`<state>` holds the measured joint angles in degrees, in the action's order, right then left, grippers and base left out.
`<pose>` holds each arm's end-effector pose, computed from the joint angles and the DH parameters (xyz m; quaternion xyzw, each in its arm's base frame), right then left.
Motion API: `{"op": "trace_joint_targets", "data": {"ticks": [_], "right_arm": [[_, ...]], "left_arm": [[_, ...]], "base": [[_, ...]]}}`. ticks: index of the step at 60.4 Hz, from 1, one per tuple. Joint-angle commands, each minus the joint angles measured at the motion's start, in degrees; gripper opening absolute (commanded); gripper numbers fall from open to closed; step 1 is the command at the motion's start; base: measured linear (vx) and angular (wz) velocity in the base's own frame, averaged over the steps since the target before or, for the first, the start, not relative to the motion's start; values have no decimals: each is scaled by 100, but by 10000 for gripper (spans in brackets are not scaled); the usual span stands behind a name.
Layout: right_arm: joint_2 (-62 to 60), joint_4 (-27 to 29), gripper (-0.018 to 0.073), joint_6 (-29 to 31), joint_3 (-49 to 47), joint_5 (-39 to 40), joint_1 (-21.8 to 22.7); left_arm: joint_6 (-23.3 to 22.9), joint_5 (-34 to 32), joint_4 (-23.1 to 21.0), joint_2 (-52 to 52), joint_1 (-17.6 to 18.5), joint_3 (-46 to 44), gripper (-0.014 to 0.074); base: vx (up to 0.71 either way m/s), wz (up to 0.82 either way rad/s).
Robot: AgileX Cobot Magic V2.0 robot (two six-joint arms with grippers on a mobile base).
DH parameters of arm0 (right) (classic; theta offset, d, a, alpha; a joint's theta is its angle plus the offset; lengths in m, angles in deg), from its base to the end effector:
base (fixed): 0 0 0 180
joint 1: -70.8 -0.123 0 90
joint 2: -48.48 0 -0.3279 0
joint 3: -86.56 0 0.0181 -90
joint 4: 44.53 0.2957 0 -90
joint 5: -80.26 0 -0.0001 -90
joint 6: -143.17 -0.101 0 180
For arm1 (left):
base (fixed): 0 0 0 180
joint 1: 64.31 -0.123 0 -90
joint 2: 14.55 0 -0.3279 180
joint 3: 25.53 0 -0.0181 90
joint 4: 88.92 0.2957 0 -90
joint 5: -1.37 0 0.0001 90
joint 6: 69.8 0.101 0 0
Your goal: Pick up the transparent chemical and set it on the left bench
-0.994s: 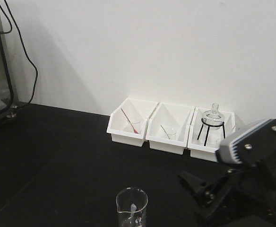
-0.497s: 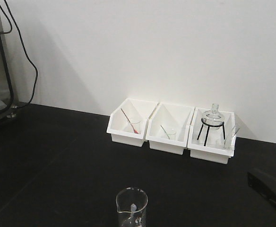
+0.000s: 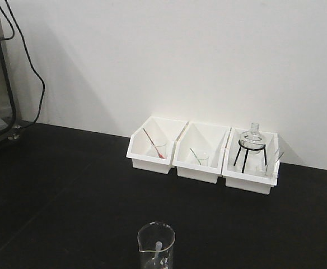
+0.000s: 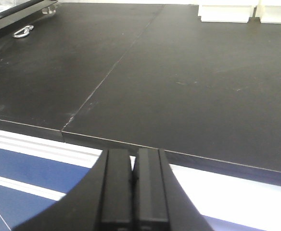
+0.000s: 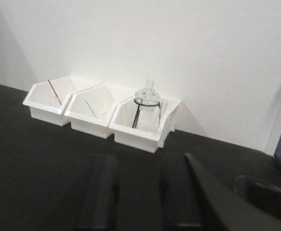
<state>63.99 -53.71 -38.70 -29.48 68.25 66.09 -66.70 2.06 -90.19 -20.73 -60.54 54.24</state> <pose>0.0724 0.0026 0.2801 -0.0621 0.7126 -0.0265 0.6984 0.0684 -0.0045 0.2031 0.0336 0.6852 -0.0124 0.7274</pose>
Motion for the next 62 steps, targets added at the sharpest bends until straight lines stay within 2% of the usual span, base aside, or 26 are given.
{"op": "trace_joint_targets", "data": {"ticks": [1, 7, 9, 15, 19, 30, 62], "right_arm": [[-458, 51, 143, 96, 517, 626, 226], [-958, 30, 7, 96, 1104, 688, 385], [-1027, 30, -14, 96, 1280, 752, 410], [-973, 36, -10, 74, 1671, 1033, 425], [-973, 47, -8, 61, 1610, 506, 425], [-973, 47, -8, 61, 1641, 107, 425], [-973, 47, -8, 61, 1641, 68, 425]], "left_arm": [[-45, -449, -4, 110, 10, 93, -3], [-45, -449, -4, 110, 10, 93, -3], [-45, -449, -4, 110, 10, 93, -3], [-45, -449, -4, 110, 10, 93, -3], [-45, -449, -4, 110, 10, 93, -3], [-45, -449, -4, 110, 10, 93, -3], [-45, -449, -4, 110, 10, 93, -3]], "base": [[0, 0], [0, 0], [0, 0], [0, 0], [0, 0], [0, 0], [0, 0]]}}
